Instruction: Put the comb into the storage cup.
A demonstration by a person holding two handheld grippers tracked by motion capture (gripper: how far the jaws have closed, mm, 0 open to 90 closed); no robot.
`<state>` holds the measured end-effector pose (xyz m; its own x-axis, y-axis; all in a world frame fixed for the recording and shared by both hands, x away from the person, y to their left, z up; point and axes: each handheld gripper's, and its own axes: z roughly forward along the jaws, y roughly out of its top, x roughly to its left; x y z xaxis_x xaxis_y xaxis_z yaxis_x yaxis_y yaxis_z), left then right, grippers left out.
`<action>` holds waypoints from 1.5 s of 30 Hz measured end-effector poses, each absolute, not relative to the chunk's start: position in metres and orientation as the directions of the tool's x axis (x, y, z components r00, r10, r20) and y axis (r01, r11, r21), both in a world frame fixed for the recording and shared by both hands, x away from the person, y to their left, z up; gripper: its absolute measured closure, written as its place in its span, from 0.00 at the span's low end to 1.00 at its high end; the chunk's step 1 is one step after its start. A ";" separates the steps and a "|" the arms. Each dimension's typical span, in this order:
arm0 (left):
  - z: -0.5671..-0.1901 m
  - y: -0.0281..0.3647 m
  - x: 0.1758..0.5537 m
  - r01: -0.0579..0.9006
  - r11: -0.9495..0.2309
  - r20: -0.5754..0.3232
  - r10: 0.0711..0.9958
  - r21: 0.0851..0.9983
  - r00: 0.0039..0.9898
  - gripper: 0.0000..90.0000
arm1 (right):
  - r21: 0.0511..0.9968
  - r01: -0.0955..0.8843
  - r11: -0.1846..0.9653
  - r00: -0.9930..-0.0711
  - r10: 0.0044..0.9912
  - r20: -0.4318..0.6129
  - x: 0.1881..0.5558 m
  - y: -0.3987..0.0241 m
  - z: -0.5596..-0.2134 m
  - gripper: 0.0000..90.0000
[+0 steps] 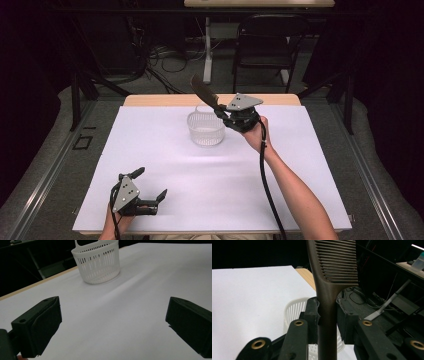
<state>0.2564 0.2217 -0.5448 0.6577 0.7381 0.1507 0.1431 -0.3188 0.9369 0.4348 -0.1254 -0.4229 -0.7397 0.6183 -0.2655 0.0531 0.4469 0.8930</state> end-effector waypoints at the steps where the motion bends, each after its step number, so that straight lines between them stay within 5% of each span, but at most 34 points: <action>1: -0.545 0.222 0.256 0.143 -0.319 0.151 0.738 0.937 0.658 0.01 | 0.894 0.050 0.446 -0.739 0.618 -0.267 0.435 -0.125 -0.423 0.81; 45: -0.545 0.223 0.257 0.139 -0.318 0.153 0.738 0.938 0.657 0.01 | 0.906 0.023 0.422 -0.745 0.611 -0.266 0.455 -0.104 -0.429 0.80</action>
